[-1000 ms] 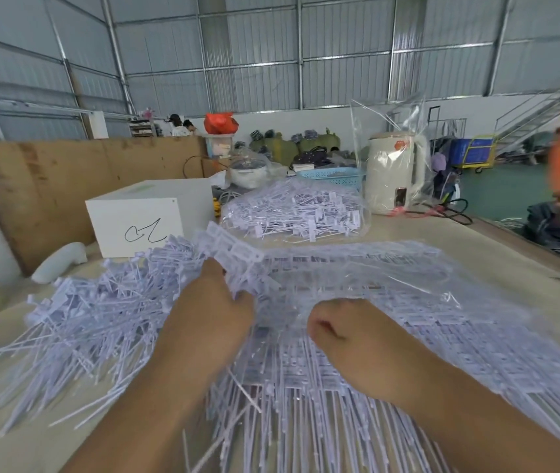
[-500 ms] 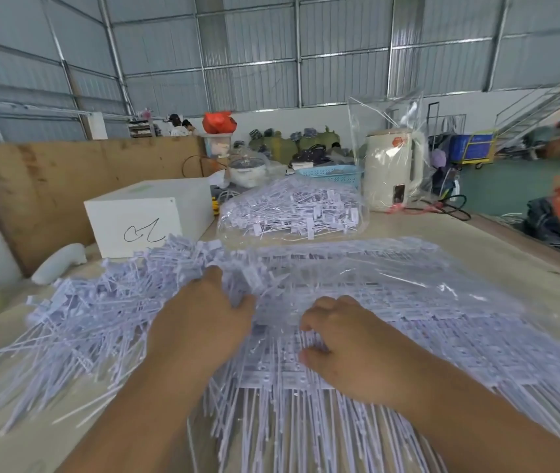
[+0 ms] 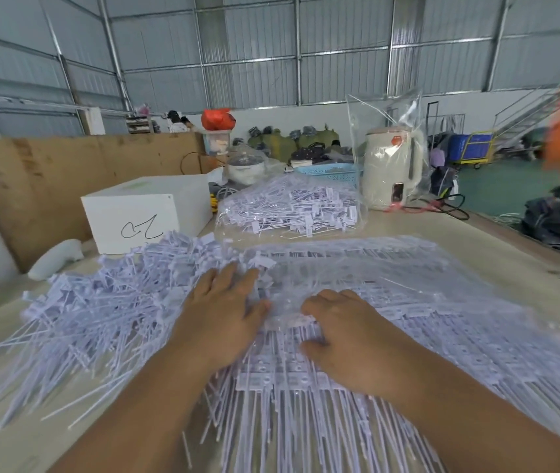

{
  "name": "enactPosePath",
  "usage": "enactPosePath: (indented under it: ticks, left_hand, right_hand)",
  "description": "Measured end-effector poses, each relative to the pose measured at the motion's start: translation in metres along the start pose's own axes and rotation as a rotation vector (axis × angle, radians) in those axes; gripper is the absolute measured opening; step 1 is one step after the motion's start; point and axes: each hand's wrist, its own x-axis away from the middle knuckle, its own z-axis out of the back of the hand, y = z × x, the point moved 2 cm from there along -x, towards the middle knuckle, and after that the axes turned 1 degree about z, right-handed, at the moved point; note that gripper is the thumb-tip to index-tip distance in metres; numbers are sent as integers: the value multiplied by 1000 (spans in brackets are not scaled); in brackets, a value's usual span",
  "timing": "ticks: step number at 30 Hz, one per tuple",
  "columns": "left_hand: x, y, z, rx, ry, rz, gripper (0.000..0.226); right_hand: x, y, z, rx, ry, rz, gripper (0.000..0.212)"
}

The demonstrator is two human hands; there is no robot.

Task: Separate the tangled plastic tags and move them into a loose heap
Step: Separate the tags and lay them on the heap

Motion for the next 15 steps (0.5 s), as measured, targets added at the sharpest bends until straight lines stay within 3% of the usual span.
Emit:
enactPosePath:
  ticks: [6,9,15]
  left_hand:
    - [2,8,-9,-84,-37,41,105]
    - [6,13,-6,-65,37,12,100]
    - [17,26,20,165,296,-110,77]
  right_hand:
    - [11,-15,6,-21,-77,99,33]
    - [16,-23,10,-86,-125,115,21]
    - [17,-23,14,-151,-147,116,17]
